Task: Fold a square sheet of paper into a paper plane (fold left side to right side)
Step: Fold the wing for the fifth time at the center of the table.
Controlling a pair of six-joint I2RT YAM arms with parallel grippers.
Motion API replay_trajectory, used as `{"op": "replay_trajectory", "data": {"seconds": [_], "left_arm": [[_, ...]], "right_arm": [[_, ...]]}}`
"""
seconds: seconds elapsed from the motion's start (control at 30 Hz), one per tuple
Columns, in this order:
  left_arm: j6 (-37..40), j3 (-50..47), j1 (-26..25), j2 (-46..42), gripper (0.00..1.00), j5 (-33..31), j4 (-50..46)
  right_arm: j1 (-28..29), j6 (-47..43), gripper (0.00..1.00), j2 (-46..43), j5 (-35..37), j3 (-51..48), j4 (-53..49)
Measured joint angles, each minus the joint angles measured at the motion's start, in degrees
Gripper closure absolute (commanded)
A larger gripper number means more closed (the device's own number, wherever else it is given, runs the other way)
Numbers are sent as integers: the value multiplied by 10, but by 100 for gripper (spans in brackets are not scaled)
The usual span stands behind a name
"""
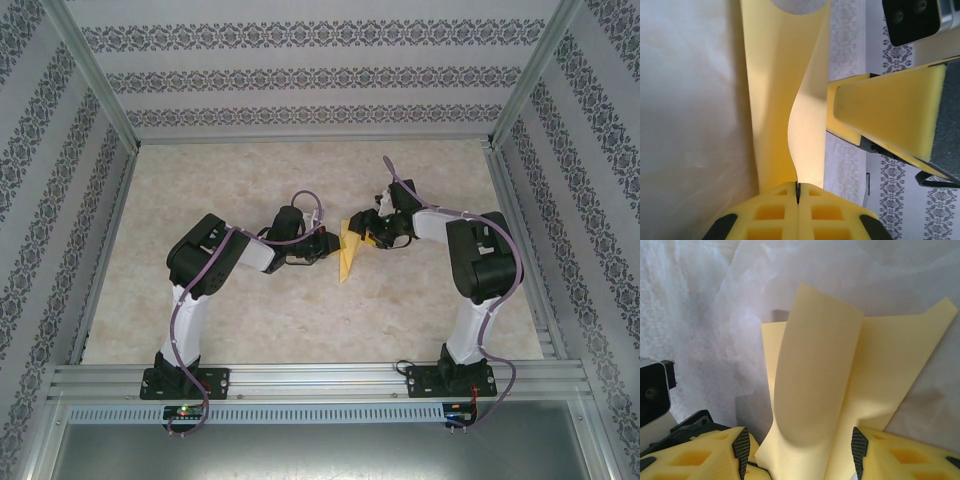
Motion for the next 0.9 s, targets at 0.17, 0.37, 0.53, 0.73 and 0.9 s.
{"op": "replay_trajectory", "data": {"seconds": [0.17, 0.37, 0.53, 0.73, 0.9], "left_arm": [[21, 13, 0, 0, 100, 0, -26], [45, 27, 0, -5, 100, 0, -55], [61, 39, 3, -6, 100, 0, -76], [70, 40, 10, -6, 100, 0, -92], [77, 43, 11, -6, 100, 0, -101]], "right_arm": [[0, -14, 42, 9, 0, 19, -31], [4, -34, 42, 13, 11, 32, -55], [7, -45, 42, 16, 15, 38, -64], [8, -49, 42, 16, 17, 40, -68], [8, -49, 42, 16, 18, 41, -70]]}}
